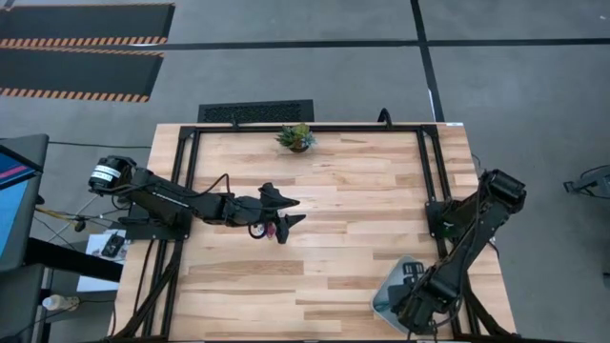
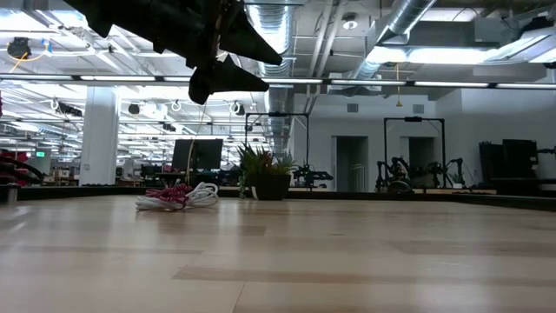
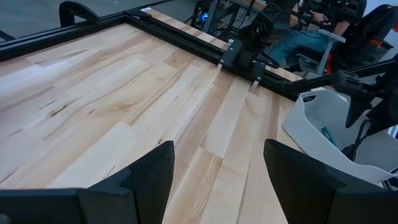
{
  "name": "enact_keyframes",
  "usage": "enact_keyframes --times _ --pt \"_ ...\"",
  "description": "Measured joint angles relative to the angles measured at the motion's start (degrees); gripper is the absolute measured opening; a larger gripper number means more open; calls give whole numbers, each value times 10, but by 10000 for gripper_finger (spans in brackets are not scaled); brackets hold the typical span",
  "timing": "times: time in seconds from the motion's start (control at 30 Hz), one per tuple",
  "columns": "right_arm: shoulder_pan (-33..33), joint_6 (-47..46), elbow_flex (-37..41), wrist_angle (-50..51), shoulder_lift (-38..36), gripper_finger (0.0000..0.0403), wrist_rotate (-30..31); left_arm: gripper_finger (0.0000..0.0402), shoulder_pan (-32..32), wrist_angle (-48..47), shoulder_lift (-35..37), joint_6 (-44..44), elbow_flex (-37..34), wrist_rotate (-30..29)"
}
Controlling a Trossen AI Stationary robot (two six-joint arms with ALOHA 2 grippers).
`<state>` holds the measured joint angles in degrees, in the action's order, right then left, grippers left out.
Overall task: Pick and place USB-C Cables
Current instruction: Adjust the black charger cable in the white bin
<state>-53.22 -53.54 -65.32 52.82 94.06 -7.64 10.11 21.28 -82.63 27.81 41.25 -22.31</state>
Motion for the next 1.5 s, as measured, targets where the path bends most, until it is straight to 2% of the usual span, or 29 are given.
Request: enact_keyframes --times 0.47,0.7,1.13,1.37,1.5 --pt "-4 -1 0 2 0 212 2 235 0 0 0 1 0 1" --pt "-9 -30 0 -6 0 212 2 235 0 0 0 1 0 1" --pt "-11 -7 0 -4 0 211 19 235 0 0 0 1 0 1" --pt "-14 13 -1 -12 39 211 -2 235 0 -3 0 1 0 1" --pt "-8 27 -1 26 60 211 -19 235 0 -4 0 1 0 1"
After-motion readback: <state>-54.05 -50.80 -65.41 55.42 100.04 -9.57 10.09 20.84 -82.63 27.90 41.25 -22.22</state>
